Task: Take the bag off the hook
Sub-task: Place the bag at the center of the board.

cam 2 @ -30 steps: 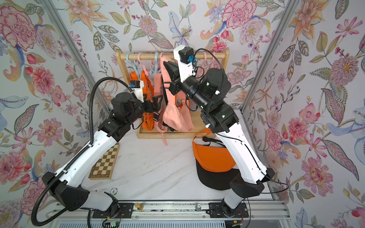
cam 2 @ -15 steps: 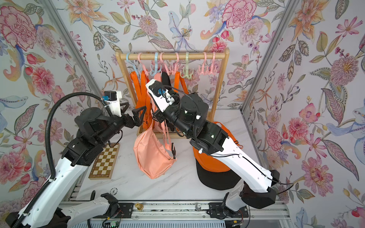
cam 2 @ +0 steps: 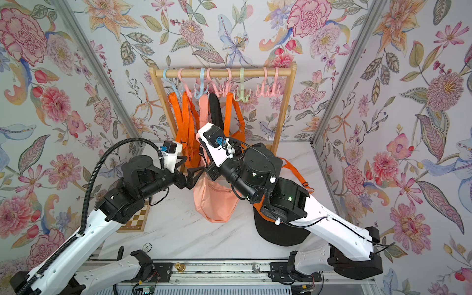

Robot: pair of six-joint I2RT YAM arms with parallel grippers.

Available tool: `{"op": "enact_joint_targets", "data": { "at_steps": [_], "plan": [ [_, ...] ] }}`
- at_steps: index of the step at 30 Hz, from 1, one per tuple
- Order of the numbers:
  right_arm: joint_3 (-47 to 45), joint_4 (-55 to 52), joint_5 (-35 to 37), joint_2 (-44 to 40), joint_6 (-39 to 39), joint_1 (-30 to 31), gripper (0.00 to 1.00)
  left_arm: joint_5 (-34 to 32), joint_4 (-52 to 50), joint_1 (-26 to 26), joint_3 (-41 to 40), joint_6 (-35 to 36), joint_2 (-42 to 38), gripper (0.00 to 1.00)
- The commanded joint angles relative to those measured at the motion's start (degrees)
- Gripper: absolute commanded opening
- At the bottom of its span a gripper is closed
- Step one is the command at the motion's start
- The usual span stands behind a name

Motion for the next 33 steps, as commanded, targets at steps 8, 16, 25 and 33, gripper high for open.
{"op": "enact_joint_targets", "data": {
  "at_steps": [8,16,25,33],
  "plan": [
    [-1.51,5.37,7.49,0.31,-2.58,0.14,0.0,-1.34,-2.65,-12.27,6.75,2.65,1.94,1.0],
    [-3.96,8.66,13.02,0.07,-4.33,0.22,0.0,-4.39,-7.41,-15.63,10.89,3.22,1.5,1.0],
    [-4.19,11.0,15.55,0.21,-3.62,0.2,0.0,-9.88,-12.69,-15.56,14.88,4.18,2.19,1.0],
    [-2.42,12.47,19.42,2.93,-3.02,0.55,0.0,-4.73,-9.81,-17.85,17.44,4.88,9.81,1.0]
  ]
}}
